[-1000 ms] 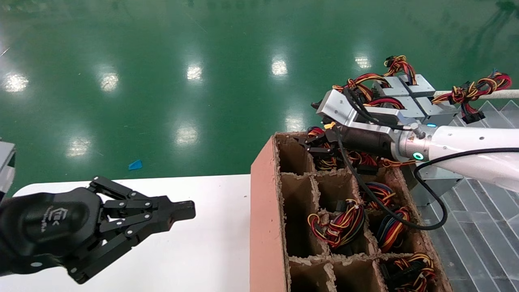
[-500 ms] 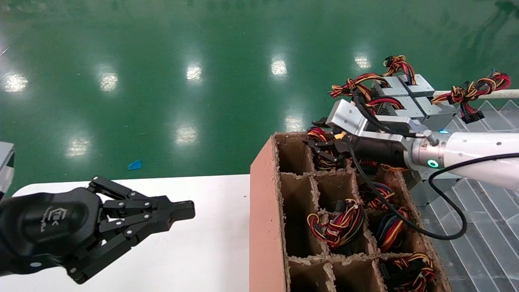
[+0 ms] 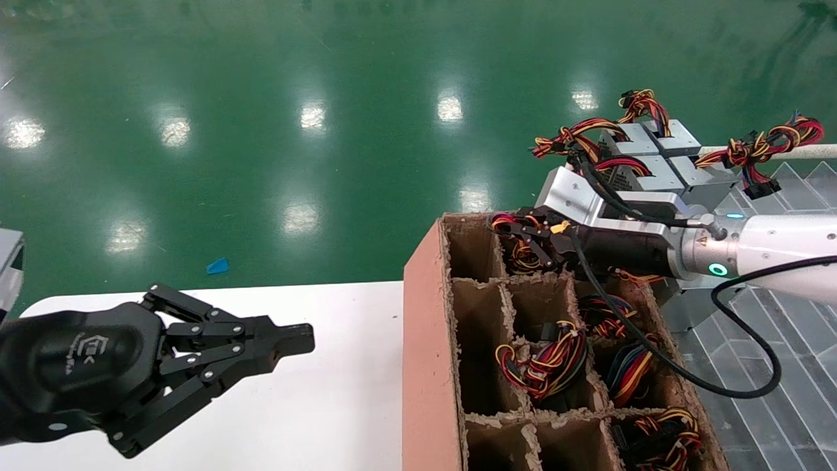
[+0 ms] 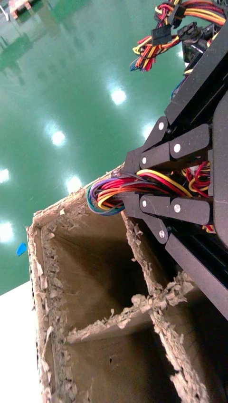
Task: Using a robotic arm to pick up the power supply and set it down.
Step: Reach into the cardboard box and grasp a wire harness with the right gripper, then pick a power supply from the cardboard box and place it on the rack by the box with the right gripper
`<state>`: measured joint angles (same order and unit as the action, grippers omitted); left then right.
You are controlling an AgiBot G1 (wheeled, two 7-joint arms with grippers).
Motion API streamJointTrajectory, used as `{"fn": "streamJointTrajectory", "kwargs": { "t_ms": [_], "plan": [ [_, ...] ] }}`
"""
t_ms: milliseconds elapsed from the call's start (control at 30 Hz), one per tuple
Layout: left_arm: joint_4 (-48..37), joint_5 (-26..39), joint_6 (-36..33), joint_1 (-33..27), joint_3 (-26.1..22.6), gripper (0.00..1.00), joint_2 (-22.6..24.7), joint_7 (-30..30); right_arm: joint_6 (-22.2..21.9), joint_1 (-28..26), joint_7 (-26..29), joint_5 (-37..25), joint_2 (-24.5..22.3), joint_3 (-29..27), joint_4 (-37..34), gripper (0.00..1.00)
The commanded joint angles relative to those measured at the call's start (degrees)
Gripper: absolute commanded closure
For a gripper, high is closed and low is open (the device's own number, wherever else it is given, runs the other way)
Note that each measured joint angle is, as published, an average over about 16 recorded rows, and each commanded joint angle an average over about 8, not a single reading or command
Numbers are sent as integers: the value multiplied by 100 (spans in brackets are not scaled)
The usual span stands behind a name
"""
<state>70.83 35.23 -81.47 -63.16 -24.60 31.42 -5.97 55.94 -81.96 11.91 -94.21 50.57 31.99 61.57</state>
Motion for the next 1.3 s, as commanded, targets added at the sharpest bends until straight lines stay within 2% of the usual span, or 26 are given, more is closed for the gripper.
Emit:
{"fn": "streamJointTrajectory", "kwargs": {
  "t_ms": [33, 233, 567, 1033, 1300],
  "plan": [
    [0, 0, 0, 0, 0, 100, 0, 0, 18, 7, 43, -12, -39, 1, 83, 100],
    [0, 0, 0, 0, 0, 100, 0, 0, 170, 7, 171, 344, -206, -166, 206, 100],
    [0, 0, 0, 0, 0, 100, 0, 0, 745, -197, 202, 1536, -571, -721, 63, 100],
    [0, 0, 0, 0, 0, 100, 0, 0, 1214, -784, -1121, 2869, -686, -1641, -739, 100],
    [0, 0, 0, 0, 0, 100, 0, 0, 1312, -1208, -1678, 3100, -803, -1930, -1505, 100]
  ]
}}
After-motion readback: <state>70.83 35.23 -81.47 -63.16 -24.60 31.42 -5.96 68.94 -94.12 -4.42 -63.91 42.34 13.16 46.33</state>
